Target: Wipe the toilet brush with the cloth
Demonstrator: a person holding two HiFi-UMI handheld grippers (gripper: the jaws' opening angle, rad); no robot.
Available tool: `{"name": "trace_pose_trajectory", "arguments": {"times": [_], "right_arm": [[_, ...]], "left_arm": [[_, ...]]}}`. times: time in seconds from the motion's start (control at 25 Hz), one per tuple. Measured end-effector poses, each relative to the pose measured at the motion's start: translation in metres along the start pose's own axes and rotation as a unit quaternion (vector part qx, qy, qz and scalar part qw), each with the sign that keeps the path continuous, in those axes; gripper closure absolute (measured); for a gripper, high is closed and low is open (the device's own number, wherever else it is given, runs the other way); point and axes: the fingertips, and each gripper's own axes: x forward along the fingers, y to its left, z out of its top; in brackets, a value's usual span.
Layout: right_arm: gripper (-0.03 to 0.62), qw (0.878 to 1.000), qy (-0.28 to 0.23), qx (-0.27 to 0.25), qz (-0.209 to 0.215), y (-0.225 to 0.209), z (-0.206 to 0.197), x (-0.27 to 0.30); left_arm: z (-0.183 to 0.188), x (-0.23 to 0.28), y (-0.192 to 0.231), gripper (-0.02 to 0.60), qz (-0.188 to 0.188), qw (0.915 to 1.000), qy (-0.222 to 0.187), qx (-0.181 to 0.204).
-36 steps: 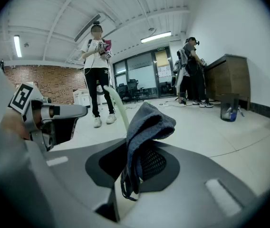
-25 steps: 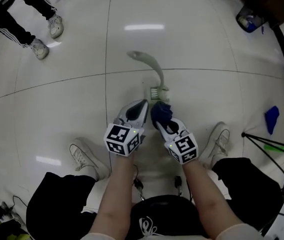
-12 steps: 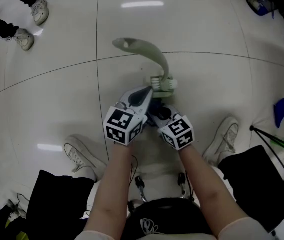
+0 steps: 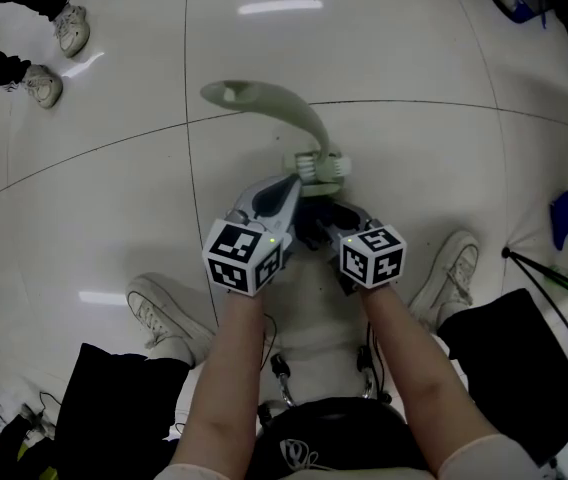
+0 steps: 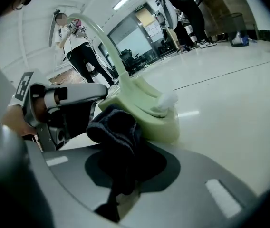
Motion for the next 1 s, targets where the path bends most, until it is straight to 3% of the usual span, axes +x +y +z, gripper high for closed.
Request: {"name": "trace_pose_trajectory", "arguments": {"times": [0.52,0.6,0.72,0.84,1.0], "right_arm": [[0.516,0.994,-0.012,0.042,-0.096,-0.076,0.007,-0.035],[0.519,0.991,-0.016,0.049,-0.124,-0.090,0.013,-0.043],[0.522,0.981,-0.036,0.099,-0.164,-0.119,0.027,-0.057],[0.523,0.981,-0.041,0.114,-0.150,-0.132,0.057,-0.052],[0.523,0.992,-0.011,0.115,-0.049,-0.120,0.094,-0.019]], "left_arm": [[-0.001,0.002,0.004,0.575,0.024,0.9995,-0.008,-0.020],[-0.002,0.002,0.005,0.575,0.034,0.9991,-0.010,-0.025],[-0.006,0.002,0.004,0.575,0.044,0.9984,-0.005,-0.035],[-0.008,0.001,0.001,0.575,0.054,0.9982,0.005,-0.027],[-0.004,0.002,0.002,0.575,0.060,0.9980,0.005,-0.020]]}}
